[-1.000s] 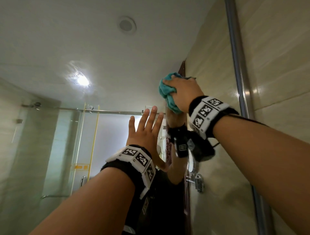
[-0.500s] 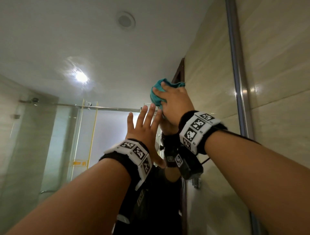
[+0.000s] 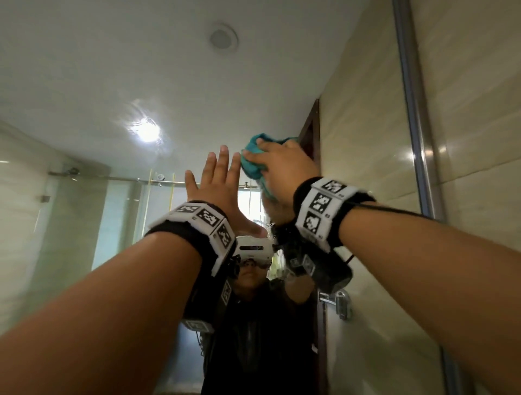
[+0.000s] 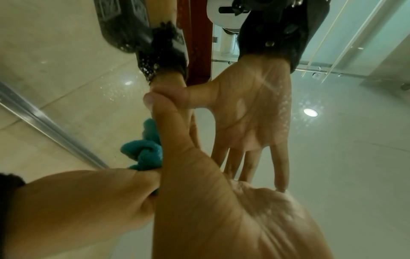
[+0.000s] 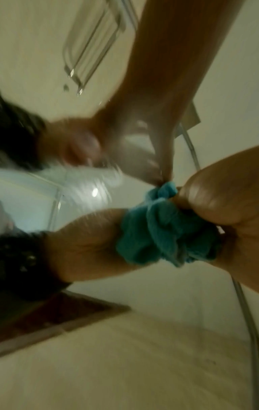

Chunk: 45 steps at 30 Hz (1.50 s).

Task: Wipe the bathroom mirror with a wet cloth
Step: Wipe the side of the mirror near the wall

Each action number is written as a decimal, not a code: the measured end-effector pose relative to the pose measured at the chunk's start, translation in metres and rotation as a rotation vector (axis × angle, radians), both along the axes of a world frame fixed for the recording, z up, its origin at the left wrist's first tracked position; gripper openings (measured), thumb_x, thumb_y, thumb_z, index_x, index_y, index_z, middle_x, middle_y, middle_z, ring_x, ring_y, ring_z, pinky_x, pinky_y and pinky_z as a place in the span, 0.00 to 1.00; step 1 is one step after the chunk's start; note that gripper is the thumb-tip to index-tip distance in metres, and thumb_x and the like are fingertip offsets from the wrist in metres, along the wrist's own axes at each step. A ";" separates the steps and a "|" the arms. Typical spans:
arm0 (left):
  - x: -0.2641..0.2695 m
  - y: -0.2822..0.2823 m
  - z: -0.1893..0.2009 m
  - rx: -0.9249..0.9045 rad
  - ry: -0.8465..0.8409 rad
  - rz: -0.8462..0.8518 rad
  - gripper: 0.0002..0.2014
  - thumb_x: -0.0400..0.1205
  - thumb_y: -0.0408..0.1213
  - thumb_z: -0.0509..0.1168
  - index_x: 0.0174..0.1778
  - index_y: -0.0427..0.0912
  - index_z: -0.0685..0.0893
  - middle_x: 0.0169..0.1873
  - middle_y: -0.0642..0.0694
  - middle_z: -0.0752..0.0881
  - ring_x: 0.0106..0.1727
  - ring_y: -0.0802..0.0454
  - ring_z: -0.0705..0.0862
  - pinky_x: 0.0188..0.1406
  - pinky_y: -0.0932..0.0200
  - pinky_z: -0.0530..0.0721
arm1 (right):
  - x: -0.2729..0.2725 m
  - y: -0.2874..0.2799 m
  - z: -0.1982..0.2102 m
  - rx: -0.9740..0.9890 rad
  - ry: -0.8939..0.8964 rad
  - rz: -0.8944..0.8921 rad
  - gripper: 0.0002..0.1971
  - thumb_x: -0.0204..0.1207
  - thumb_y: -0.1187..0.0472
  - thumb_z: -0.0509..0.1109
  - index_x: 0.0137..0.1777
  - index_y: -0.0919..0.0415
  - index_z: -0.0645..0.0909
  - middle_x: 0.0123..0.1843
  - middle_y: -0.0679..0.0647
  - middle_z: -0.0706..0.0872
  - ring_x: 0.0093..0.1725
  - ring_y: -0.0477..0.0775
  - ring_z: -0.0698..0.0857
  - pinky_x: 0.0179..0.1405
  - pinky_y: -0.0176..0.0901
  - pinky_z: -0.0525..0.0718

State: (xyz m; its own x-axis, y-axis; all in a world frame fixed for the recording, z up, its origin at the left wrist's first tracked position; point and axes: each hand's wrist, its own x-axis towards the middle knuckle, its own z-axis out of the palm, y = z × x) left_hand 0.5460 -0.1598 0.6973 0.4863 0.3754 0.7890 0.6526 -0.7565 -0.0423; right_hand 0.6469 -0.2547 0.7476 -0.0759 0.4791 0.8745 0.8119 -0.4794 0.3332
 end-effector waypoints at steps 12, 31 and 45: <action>-0.003 -0.003 0.000 -0.027 0.013 -0.010 0.74 0.53 0.79 0.66 0.77 0.47 0.22 0.77 0.49 0.23 0.80 0.47 0.28 0.79 0.32 0.42 | 0.004 0.003 0.033 0.022 0.108 0.011 0.28 0.76 0.48 0.54 0.78 0.43 0.64 0.80 0.53 0.64 0.72 0.64 0.68 0.70 0.56 0.71; 0.033 -0.059 0.010 0.155 0.130 -0.005 0.73 0.58 0.76 0.68 0.76 0.42 0.22 0.77 0.40 0.23 0.79 0.41 0.26 0.77 0.31 0.35 | 0.052 -0.041 -0.035 0.006 0.043 -0.189 0.41 0.69 0.56 0.72 0.80 0.42 0.55 0.84 0.52 0.54 0.74 0.65 0.65 0.72 0.55 0.67; 0.049 -0.057 0.016 0.040 0.139 0.002 0.78 0.52 0.71 0.75 0.76 0.44 0.21 0.76 0.42 0.21 0.79 0.42 0.27 0.79 0.34 0.41 | 0.049 -0.070 -0.023 0.047 0.066 -0.137 0.37 0.77 0.60 0.63 0.82 0.47 0.50 0.84 0.53 0.50 0.79 0.60 0.58 0.78 0.50 0.55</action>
State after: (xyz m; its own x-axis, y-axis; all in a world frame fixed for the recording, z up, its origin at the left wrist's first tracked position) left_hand 0.5954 -0.2167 0.7136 0.5911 0.3457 0.7288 0.6396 -0.7514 -0.1623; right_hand 0.6957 -0.3244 0.7244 0.0455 0.4399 0.8969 0.7570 -0.6010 0.2564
